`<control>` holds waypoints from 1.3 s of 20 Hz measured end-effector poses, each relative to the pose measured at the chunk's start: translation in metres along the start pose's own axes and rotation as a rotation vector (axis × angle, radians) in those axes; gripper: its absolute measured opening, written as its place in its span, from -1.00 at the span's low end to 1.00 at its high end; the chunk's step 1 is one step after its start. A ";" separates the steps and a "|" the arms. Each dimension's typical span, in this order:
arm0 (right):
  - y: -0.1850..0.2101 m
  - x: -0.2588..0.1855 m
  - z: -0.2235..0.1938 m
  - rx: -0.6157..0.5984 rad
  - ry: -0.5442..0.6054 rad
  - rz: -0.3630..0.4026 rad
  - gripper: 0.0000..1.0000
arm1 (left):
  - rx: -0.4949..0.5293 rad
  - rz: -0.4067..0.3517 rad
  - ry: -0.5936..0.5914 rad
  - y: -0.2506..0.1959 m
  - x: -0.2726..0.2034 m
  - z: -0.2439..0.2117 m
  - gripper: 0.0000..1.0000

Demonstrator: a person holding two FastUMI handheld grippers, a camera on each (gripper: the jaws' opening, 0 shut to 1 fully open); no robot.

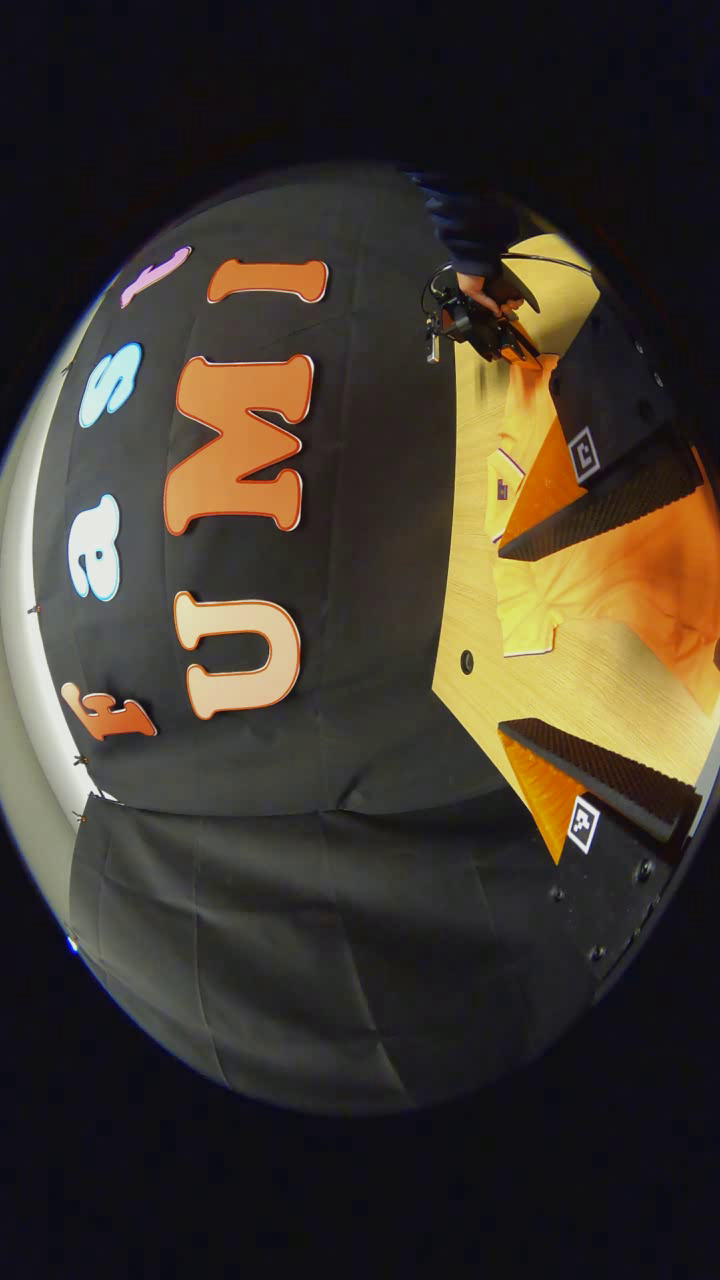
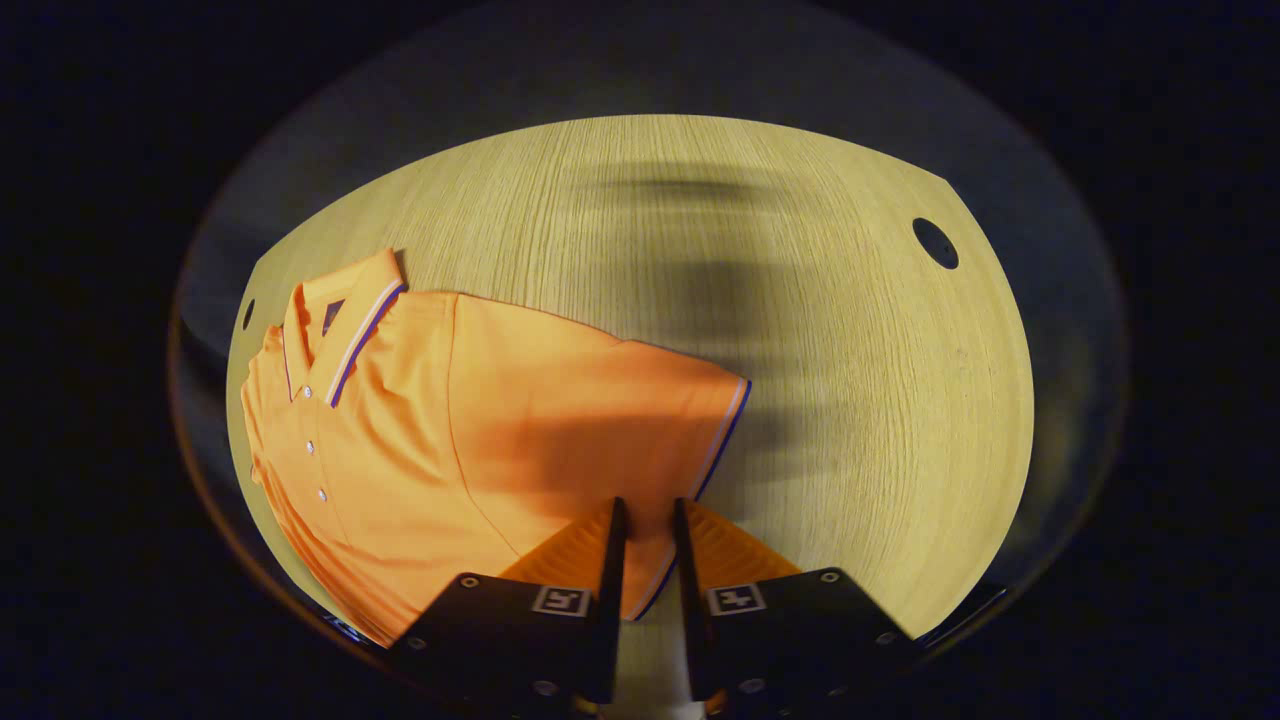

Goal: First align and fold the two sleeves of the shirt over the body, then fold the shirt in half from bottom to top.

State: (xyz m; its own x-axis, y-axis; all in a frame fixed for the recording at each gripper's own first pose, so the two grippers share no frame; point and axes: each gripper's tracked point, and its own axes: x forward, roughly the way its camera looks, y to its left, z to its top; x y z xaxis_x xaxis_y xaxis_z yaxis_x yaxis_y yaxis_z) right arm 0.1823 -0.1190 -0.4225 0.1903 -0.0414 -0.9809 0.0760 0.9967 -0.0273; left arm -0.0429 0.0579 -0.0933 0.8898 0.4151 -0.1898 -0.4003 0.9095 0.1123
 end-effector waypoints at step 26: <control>0.137 -0.085 0.026 -0.111 -0.130 0.406 -0.36 | -0.047 0.015 0.110 0.010 0.002 -0.035 0.94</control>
State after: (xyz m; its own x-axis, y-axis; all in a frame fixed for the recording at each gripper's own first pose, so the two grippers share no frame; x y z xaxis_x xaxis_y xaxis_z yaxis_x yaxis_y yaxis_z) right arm 0.2020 0.0192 -0.3378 0.3054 0.3541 -0.8839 -0.1350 0.9350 0.3279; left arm -0.0533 0.0686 -0.1268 0.8551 0.4268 -0.2943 -0.4259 0.9020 0.0708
